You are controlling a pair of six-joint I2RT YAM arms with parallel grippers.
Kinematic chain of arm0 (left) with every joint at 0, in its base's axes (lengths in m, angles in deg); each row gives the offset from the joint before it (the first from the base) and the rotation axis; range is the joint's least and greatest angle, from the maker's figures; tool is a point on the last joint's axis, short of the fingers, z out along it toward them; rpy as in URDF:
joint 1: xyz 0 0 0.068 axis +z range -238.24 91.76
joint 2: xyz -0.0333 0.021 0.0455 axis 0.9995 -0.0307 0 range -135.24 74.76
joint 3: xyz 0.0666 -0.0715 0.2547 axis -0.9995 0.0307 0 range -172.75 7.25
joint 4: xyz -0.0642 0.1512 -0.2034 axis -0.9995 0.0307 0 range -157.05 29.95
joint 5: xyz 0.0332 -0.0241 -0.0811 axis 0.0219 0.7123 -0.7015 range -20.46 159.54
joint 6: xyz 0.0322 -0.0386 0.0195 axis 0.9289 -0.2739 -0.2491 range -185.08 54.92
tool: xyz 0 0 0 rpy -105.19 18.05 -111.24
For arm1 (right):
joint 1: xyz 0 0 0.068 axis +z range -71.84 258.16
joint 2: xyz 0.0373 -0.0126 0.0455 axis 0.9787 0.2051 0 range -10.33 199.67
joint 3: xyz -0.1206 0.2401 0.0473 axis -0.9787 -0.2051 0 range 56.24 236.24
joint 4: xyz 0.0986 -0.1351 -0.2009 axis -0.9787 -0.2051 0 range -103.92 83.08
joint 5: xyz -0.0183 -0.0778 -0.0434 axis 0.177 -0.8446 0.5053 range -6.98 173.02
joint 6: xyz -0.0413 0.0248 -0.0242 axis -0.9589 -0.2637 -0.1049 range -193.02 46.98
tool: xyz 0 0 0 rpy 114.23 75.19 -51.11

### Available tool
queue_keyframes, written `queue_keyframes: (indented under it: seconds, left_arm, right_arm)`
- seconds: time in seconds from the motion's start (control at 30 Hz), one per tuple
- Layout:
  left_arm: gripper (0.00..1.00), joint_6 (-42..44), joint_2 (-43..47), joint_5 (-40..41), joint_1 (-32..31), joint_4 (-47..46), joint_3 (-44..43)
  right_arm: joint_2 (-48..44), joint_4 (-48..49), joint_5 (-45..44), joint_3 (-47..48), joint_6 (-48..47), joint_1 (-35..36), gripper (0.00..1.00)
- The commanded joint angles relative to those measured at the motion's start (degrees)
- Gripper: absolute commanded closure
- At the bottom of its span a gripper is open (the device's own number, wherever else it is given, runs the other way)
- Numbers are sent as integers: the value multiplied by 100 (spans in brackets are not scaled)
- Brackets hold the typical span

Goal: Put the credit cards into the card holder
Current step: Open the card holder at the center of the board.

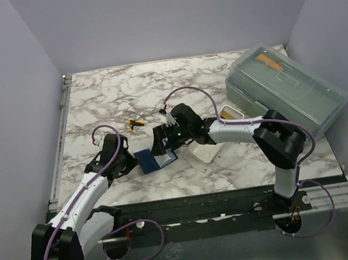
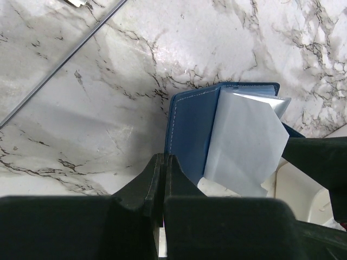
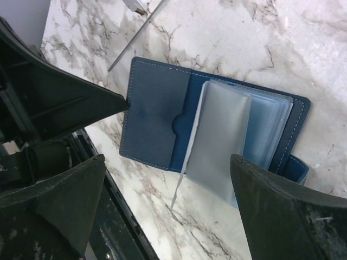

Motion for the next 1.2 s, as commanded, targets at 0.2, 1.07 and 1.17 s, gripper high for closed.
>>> queue_keyframes:
  seconds: [0.2,1.07,1.17]
  left_arm:
    - [100,-55,-16,107,-11,60,107]
    - [60,-1220,335,-97,19,807,3]
    - [58,-1398,437,248,32,1402,-311]
  right_arm:
    - [481,-183,-84,273,-286,-2,0]
    - [847,1690,1861,-96,950,77,20]
    - [930,1814,1979,-124,1009,94,29]
